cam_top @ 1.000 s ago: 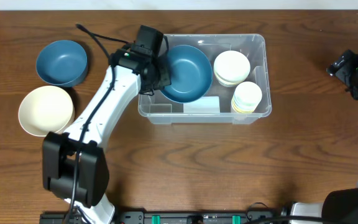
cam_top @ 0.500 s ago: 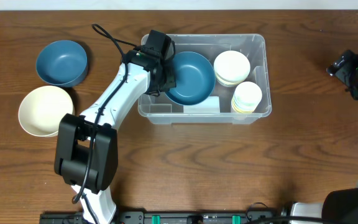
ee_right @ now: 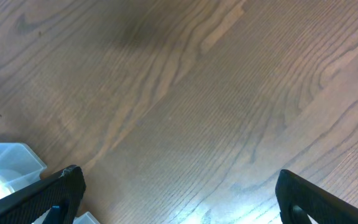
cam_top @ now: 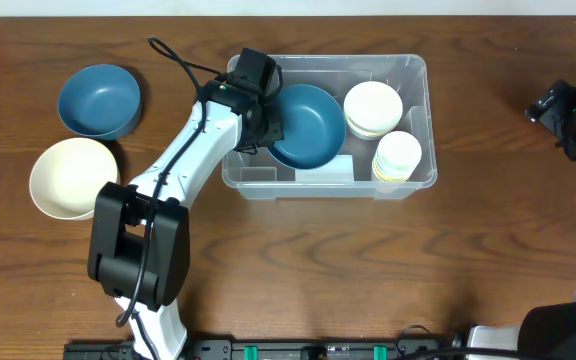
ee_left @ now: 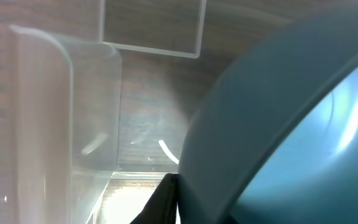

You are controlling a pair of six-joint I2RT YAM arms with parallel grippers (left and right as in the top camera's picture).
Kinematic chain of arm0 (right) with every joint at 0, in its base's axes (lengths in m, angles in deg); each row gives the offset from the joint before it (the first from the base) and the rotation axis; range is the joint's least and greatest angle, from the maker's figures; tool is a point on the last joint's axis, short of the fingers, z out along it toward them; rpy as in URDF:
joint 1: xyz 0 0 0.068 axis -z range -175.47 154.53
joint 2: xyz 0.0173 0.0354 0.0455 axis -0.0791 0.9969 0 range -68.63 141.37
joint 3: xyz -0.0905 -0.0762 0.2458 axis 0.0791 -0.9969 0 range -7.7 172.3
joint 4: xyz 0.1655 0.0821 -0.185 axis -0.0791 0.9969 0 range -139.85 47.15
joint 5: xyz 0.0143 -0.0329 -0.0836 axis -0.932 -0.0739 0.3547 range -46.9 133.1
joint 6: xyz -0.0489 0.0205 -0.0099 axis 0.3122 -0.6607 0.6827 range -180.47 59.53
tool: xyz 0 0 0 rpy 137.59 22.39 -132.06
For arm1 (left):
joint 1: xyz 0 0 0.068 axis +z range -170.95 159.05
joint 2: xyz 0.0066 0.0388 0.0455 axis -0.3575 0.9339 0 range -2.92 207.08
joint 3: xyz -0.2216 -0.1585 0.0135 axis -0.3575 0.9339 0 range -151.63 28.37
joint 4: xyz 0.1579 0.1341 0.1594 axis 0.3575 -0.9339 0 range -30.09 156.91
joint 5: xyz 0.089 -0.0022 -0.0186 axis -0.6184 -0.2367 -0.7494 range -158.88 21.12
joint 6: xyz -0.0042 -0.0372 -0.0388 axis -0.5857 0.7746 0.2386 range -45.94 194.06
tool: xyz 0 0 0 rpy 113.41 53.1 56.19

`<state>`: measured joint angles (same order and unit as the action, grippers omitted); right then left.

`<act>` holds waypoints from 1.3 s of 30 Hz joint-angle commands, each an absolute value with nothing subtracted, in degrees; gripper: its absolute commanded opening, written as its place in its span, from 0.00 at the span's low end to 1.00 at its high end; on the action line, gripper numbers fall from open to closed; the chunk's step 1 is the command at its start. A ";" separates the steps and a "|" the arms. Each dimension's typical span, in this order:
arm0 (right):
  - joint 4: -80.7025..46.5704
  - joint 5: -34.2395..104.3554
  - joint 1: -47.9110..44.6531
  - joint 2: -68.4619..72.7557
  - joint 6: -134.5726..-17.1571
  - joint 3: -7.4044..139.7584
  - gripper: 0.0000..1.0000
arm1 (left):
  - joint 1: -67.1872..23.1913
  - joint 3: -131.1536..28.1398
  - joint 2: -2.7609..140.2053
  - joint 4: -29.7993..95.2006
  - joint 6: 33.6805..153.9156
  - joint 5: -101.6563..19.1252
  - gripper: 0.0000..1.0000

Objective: Pack container
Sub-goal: 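Lift the blue bowl and place it into the container's left side, then release the blue bowl and move the left gripper to the other blue bowl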

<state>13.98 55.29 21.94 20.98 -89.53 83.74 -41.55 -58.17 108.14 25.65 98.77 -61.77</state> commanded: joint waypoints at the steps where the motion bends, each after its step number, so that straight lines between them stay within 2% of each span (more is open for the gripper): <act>1: 14.05 55.99 22.12 21.06 -88.91 84.44 0.99 | -41.61 -59.11 108.58 25.70 98.27 -61.79 0.22; 10: 14.05 55.99 22.12 21.06 -88.91 84.44 0.99 | -41.61 -59.13 108.58 25.91 98.27 -61.79 0.24; 13: 14.05 55.99 22.12 21.06 -88.91 84.44 0.99 | -41.40 -59.40 108.51 26.35 98.27 -61.79 0.35; 15: 14.05 55.99 22.12 21.06 -88.91 84.44 0.99 | -41.20 -60.07 108.25 26.20 98.27 -61.75 0.48; 19: 14.05 55.99 22.12 21.06 -88.91 84.44 0.99 | -40.89 -61.52 105.87 25.85 98.03 -61.77 0.58; 28: 14.05 55.99 22.12 21.06 -88.91 84.44 0.99 | -37.05 -65.36 94.61 21.17 95.82 -62.23 0.62; 34: 14.05 55.99 22.10 21.06 -88.91 84.44 0.99 | -26.99 -65.36 88.75 17.50 93.87 -69.79 0.65; 39: 14.05 55.99 22.12 21.06 -88.91 84.44 0.99 | -19.23 -65.19 91.16 23.31 88.30 -71.78 0.70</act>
